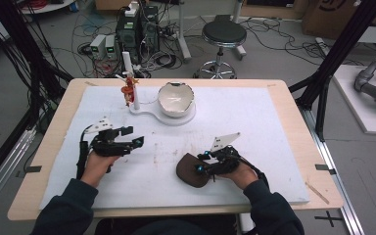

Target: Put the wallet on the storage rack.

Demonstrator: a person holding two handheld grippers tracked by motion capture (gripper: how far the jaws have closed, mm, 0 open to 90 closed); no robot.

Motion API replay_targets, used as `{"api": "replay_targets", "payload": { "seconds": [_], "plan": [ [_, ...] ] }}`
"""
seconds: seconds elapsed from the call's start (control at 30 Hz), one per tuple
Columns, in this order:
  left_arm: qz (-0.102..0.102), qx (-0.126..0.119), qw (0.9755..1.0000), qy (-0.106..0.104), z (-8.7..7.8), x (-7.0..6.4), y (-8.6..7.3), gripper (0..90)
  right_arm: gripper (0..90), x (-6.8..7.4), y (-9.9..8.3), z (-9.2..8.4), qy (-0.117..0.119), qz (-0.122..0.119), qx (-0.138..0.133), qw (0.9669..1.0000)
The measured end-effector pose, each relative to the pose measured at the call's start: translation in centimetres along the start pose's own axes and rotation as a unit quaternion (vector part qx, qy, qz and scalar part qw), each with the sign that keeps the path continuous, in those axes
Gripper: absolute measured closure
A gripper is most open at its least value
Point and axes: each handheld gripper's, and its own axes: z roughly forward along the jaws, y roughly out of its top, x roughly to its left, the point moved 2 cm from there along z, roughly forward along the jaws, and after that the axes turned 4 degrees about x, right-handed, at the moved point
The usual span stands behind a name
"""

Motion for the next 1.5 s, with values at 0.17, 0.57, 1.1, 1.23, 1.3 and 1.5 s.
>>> {"api": "replay_targets", "payload": {
  "seconds": [0.17,0.57,1.1,1.23,1.3,1.5],
  "plan": [
    [0.018,0.031,0.9993,-0.006,1.7,-1.1,-0.1,28.2,41.8,-1.0,-0.2,-0.2,0.037,0.073,0.003,0.9966],
    [0.006,0.024,0.9997,-0.006,1.5,-0.7,-0.1,28.2,40.1,-0.9,-1.4,-0.1,0.086,0.088,0.053,0.9910],
    [-0.022,0.100,0.9859,-0.133,6.4,-2.8,-1.4,30.6,43.9,1.1,0.8,0.2,-0.039,-0.100,-0.005,0.9942],
    [-0.030,0.125,0.9780,-0.164,7.8,-3.3,-1.8,30.5,44.0,1.1,0.9,0.2,-0.040,-0.111,-0.015,0.9929],
    [-0.030,0.118,0.9770,-0.176,7.9,-3.5,-1.8,36.1,44.1,1.0,0.9,0.3,-0.040,-0.110,-0.018,0.9929],
    [-0.014,0.119,0.9769,-0.177,7.9,-3.7,-1.7,56.5,41.1,0.5,0.9,0.5,-0.028,-0.085,-0.016,0.9959]
  ]
}}
